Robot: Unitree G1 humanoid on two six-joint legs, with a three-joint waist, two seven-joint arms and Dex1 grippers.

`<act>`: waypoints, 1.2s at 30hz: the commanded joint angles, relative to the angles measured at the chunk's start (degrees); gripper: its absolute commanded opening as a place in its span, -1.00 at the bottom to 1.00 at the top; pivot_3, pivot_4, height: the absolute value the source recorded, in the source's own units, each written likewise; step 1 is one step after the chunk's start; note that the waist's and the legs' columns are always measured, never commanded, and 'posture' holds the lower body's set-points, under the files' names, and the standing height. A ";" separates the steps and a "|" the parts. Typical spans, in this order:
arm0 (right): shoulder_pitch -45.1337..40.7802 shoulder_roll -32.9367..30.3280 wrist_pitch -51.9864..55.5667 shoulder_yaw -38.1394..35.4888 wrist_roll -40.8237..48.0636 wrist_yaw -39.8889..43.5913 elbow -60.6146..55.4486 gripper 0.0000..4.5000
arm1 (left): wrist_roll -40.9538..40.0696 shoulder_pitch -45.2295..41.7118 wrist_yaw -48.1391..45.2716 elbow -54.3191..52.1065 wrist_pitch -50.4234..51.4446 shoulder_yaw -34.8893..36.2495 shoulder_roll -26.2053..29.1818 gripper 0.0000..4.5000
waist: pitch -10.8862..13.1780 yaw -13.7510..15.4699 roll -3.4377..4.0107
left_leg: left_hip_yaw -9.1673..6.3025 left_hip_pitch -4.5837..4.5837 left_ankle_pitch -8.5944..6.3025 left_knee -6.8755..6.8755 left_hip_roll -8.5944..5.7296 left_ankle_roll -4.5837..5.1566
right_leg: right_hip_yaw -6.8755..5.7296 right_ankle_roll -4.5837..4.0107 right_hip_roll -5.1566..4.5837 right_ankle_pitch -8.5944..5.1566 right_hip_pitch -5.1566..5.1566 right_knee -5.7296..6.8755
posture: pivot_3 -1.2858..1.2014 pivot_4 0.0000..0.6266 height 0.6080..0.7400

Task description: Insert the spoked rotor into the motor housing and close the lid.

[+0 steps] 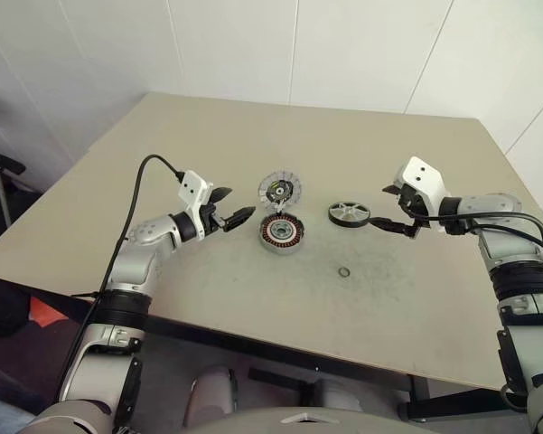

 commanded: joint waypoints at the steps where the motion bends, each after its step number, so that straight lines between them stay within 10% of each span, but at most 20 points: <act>1: -0.59 -0.23 0.01 -0.46 0.84 -0.13 -0.65 1.00 | -0.49 -1.12 -0.20 -1.64 -0.82 0.59 0.18 0.99 | 0.00 0.00 0.00 | 0.00 0.00 0.00 0.00 0.00 0.00 | 0.00 0.00 0.00 0.00 0.00 0.00 | 0.03 -1.00 1.00; 36: 4.75 1.33 3.19 -0.21 3.24 -0.79 -8.11 1.00 | 0.12 -1.42 -0.46 -0.55 -1.14 -0.02 -0.03 0.99 | 0.00 0.01 0.00 | -0.01 0.00 0.00 0.00 0.01 0.00 | 0.00 0.00 0.00 0.00 0.00 0.00 | 0.03 -1.00 1.00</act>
